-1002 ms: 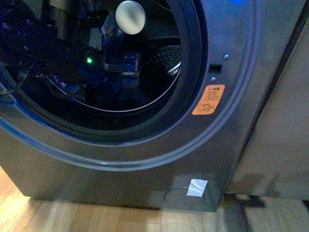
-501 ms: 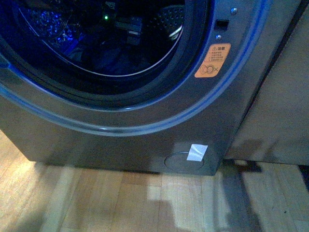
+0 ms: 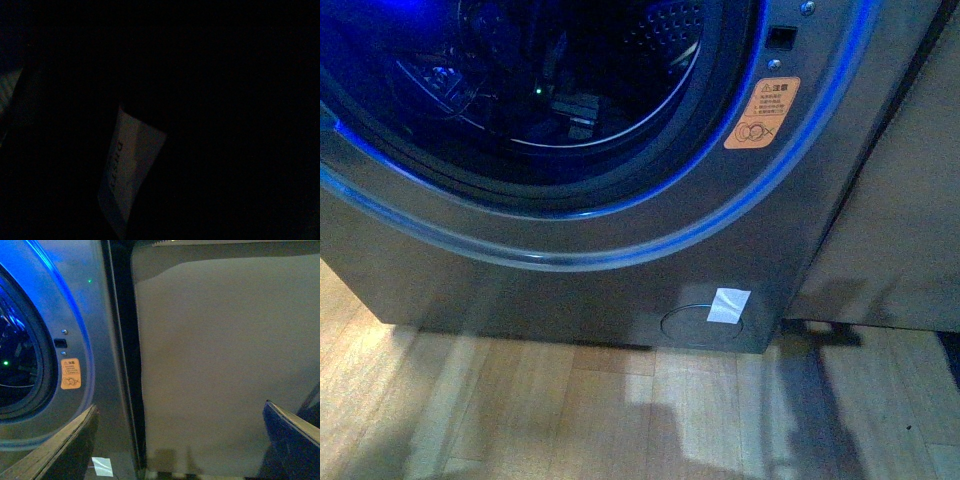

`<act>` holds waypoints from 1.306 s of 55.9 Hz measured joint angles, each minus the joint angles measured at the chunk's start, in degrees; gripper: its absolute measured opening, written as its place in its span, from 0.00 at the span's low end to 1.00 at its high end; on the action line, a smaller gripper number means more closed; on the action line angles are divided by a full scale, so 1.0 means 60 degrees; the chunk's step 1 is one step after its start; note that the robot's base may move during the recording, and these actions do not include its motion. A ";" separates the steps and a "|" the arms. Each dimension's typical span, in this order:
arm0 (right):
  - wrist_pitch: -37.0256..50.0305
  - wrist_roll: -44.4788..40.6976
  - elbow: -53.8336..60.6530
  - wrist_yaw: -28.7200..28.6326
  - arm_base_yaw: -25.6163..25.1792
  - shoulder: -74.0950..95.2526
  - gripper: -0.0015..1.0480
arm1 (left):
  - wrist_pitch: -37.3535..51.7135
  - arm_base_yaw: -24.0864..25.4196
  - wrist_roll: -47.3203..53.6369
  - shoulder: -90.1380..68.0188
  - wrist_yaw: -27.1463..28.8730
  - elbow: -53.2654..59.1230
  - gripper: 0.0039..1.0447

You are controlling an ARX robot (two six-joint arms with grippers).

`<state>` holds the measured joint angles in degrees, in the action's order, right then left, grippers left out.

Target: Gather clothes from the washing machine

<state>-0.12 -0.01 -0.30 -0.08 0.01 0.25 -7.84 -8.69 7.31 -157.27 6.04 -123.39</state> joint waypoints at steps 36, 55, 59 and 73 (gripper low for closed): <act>0.0000 0.0000 0.0000 0.0000 0.0000 0.0000 0.93 | -0.0044 -0.0179 -0.0266 -0.0703 0.0707 -0.0925 0.41; 0.0000 0.0000 0.0000 0.0000 0.0000 0.0000 0.93 | 0.1388 0.0062 -0.0546 0.0878 0.0095 0.1370 0.05; 0.0000 0.0004 0.0000 0.0000 0.0000 0.0000 0.93 | 0.1741 0.0091 -0.0539 0.1392 0.0058 0.1996 0.05; 0.0000 0.0004 0.0000 0.0000 0.0000 0.0000 0.93 | 0.3428 0.0200 -0.0860 0.4284 -0.0459 0.5155 0.05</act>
<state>-0.12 0.01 -0.30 -0.08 0.01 0.25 12.73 -7.49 2.15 -131.57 3.29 -92.47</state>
